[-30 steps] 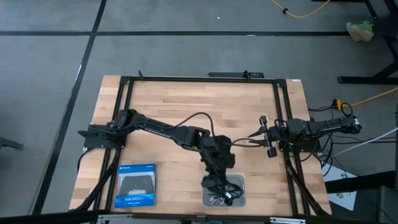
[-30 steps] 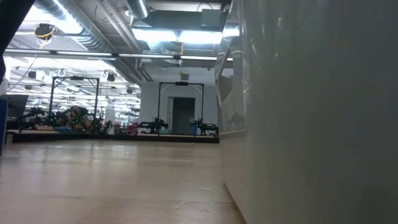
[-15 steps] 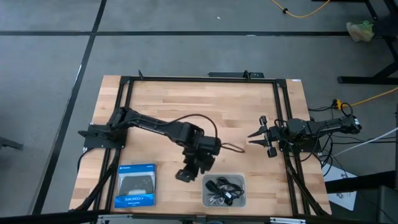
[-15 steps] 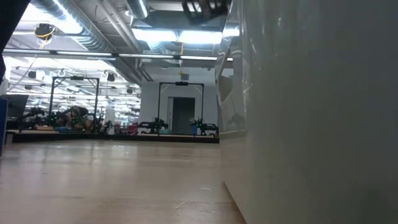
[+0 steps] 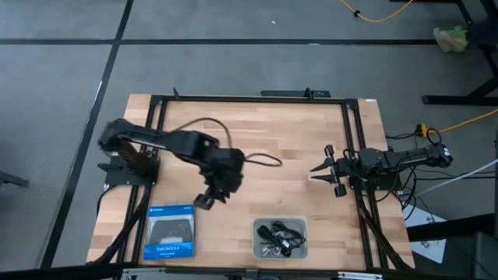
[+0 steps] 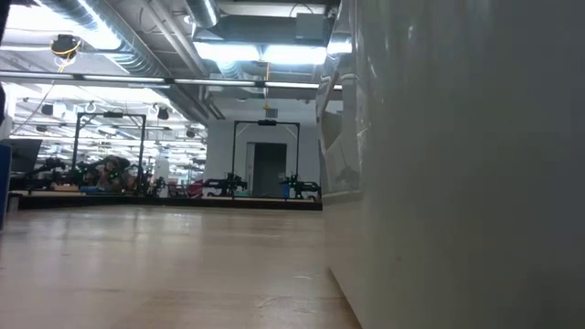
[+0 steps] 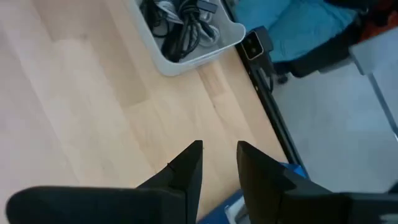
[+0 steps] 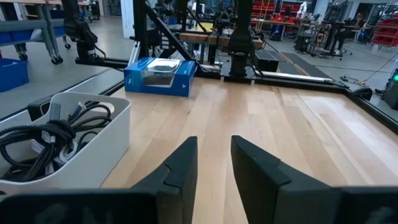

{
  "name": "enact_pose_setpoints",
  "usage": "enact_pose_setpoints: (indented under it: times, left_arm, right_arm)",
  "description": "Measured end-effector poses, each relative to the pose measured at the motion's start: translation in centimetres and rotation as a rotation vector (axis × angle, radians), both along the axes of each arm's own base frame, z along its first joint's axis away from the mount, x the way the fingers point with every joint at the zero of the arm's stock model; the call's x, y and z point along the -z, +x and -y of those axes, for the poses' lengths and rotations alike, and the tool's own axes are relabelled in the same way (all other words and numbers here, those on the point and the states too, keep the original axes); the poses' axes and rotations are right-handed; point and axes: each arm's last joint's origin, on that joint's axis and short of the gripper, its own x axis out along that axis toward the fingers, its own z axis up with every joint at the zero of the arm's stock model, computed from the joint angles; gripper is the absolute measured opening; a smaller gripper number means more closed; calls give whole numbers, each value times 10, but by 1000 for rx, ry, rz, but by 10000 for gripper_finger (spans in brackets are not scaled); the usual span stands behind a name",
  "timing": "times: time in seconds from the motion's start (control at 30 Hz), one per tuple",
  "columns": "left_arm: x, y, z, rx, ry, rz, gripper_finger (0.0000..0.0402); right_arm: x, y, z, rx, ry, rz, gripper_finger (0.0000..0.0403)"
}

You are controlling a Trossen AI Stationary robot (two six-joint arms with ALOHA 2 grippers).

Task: Pick and place USB-C Cables
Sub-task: Return to Home Position

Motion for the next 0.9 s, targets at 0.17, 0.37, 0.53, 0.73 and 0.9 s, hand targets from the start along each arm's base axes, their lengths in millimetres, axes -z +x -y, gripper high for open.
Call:
enact_pose_setpoints:
  times: [0.17,0.37,0.53,0.73,0.9]
  left_arm:
    - [9,-42,-12,-51,-37,95,92]
    - [32,-91,-33,-152,-101,225,92]
    - [59,-130,-43,-228,-162,300,92]
    - [89,-170,-48,-267,-230,420,92]
    - [107,-198,-51,-255,-266,571,92]
  right_arm:
    - [0,0,0,7,0,1,102]
    - [0,0,0,7,0,1,102]
    - [0,0,0,7,0,1,102]
    - [0,0,0,8,0,1,102]
    - [0,0,0,8,0,2,102]
